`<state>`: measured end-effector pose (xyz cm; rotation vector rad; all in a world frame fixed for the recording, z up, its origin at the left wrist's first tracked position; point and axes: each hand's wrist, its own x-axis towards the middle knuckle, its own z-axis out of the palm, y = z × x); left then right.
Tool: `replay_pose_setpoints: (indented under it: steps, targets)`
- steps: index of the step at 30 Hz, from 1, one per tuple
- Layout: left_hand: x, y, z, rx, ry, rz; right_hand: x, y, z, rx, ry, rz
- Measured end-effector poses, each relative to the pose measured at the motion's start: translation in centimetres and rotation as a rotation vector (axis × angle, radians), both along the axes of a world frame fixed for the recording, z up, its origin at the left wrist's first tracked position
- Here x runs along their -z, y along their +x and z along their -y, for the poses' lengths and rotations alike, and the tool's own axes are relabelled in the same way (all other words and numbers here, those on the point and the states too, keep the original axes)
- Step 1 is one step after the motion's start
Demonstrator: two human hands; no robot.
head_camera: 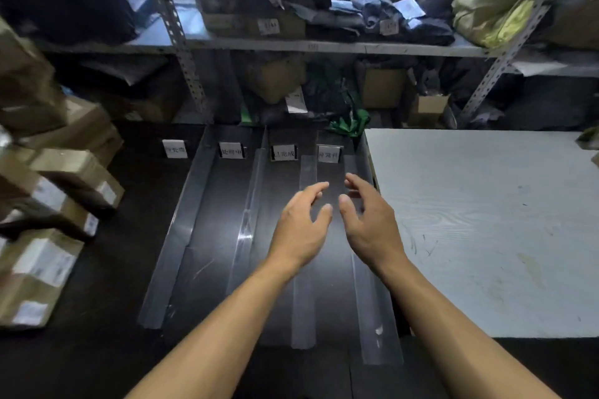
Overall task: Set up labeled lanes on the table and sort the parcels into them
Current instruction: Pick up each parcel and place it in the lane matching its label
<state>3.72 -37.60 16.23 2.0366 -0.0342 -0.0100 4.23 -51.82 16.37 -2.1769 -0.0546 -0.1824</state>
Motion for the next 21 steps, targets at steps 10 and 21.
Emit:
replay_pose_setpoints:
  steps: [10, 21]
  targets:
    - [-10.1, -2.2, -19.5, -0.412, 0.142, 0.260, -7.4, 2.7, -18.2, -0.385, 0.143, 0.145]
    - [-14.1, -5.6, -38.6, -0.662, 0.125, 0.259, -10.7, 3.0, -38.3, -0.613, 0.194, 0.144]
